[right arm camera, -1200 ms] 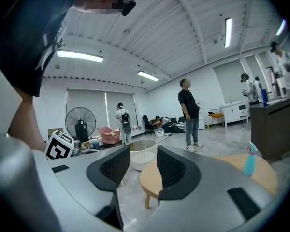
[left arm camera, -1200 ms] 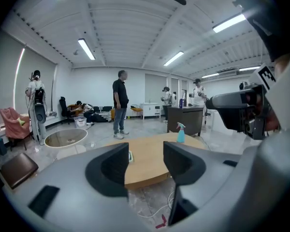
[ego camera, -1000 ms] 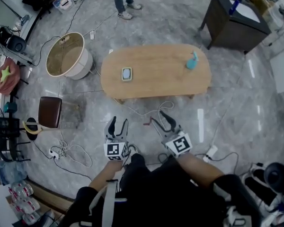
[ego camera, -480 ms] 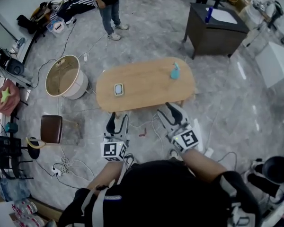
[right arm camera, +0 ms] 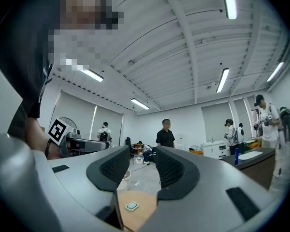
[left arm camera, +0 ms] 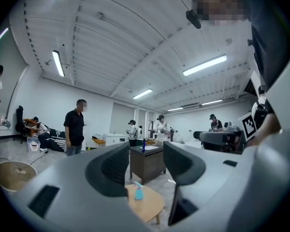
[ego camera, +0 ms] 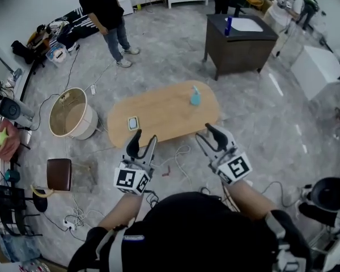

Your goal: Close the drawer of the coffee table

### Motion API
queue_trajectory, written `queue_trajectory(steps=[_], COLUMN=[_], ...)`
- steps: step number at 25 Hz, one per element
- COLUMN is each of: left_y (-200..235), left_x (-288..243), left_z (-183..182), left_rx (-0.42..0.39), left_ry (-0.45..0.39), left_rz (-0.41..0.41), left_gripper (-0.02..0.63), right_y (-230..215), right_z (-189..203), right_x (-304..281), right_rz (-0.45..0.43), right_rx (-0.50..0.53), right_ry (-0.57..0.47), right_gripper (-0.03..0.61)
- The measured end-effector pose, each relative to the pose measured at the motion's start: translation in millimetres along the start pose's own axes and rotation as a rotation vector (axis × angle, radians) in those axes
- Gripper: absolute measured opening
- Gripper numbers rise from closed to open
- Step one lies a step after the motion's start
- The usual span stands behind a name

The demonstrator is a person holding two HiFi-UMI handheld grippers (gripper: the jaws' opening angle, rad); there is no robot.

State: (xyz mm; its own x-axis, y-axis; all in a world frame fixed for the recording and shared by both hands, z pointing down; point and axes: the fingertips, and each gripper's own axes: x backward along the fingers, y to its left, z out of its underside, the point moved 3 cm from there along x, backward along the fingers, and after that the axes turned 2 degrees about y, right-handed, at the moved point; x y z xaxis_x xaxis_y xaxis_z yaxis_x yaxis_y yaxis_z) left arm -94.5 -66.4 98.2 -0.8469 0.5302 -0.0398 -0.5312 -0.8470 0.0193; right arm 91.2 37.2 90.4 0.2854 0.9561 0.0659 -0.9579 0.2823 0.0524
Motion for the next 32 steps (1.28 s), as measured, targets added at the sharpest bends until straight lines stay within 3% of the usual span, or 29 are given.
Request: queue_trajectory(steps=[7, 10, 13, 16, 18, 25, 32], left_y=[-25, -30, -27, -14, -2, 24, 17], left_x=[-22, -28, -35, -38, -36, -26, -23], left_z=[-27, -43, -52, -47, -36, -43, -50], left_rx=[-0.011, -0.029, -0.027, -0.018, 0.006, 0.001, 0.006], left_ry=[0.003, -0.006, -0.024, -0.024, 0.000, 0.004, 0.007], left_rz=[0.072, 0.072, 0.046, -0.016, -0.052, -0.102, -0.095], left_gripper=[0.176, 0.155, 0.139, 0.083, 0.023, 0.008, 0.008], right_y=[-24, -45, -56, -59, -57, -56, -51], right_z=[-26, -36, -47, -48, -43, -44, -51], right_x=[18, 22, 21, 21, 25, 22, 20], right_rz=[0.108, 0.212, 0.261, 0.262, 0.251, 0.265, 0.276], right_rx=[0.026, 0.003, 0.002, 0.022, 0.014, 0.014, 0.009], right_ry=[0.000, -0.002, -0.015, -0.015, -0.016, -0.019, -0.019], right_gripper=[0.161, 0.161, 0.161, 0.145, 0.021, 0.014, 0.012])
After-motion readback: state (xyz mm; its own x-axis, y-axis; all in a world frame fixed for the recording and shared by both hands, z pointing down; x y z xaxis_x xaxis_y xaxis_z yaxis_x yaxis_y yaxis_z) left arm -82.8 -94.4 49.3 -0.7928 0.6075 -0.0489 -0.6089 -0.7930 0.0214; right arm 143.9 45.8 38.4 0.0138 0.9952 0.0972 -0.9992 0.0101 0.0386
